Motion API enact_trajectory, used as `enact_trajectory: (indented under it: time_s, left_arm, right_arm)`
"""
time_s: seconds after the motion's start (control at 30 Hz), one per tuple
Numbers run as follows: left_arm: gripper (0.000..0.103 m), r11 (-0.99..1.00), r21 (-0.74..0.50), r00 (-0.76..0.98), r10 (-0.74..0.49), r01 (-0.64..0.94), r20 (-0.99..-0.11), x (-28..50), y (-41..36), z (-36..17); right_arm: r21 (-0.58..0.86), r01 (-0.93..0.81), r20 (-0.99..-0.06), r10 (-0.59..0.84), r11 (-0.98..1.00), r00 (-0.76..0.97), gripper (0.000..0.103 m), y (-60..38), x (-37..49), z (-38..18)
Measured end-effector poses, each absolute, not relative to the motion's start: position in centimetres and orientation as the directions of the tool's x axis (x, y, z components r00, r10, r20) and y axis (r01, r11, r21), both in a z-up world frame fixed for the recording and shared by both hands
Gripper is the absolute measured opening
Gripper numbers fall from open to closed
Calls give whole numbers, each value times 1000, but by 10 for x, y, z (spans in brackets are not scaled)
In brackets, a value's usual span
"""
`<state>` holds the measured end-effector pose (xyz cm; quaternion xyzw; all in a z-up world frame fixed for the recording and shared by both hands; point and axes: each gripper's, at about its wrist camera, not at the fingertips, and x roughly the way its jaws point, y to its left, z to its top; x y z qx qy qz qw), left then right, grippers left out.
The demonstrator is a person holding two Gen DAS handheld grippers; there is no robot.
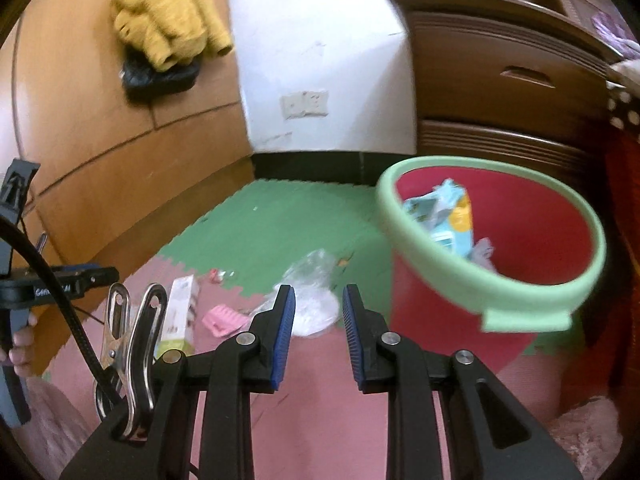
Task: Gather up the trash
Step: 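Withdraw the right tool from the bucket toward the remaining trash, then move the open right tool toward the white 'SELFIE STICK' box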
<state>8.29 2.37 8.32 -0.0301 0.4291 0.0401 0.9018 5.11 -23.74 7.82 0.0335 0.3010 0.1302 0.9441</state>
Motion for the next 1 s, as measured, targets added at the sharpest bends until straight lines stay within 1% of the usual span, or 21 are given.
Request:
enact_trajectory:
  time_s: [0.27, 0.53, 0.8, 0.87, 0.93, 1.0]
  left_arm:
    - [37, 984, -57, 564, 50, -171, -824, 91, 54, 39]
    - [37, 968, -96, 487, 30, -231, -873, 120, 67, -7]
    - [38, 959, -92, 426, 32, -267, -904, 150, 75, -44]
    - [40, 958, -92, 415, 30, -271, -909, 156, 75, -51]
    - [45, 956, -99, 405, 23, -276, -914, 163, 75, -60]
    - [46, 956, -93, 394, 25, -279, -919, 170, 74, -66]
  right_arm:
    - [156, -266, -626, 304, 951, 718, 25, -207, 52, 51]
    - [195, -252, -678, 316, 948, 664, 25, -189, 59, 21]
    - [232, -223, -713, 322, 947, 623, 25, -177, 61, -6]
    - [234, -219, -720, 320, 947, 616, 25, -176, 61, -11]
    - [241, -212, -726, 321, 947, 609, 25, -175, 62, -16]
    - [247, -204, -732, 321, 947, 601, 25, -174, 64, -22]
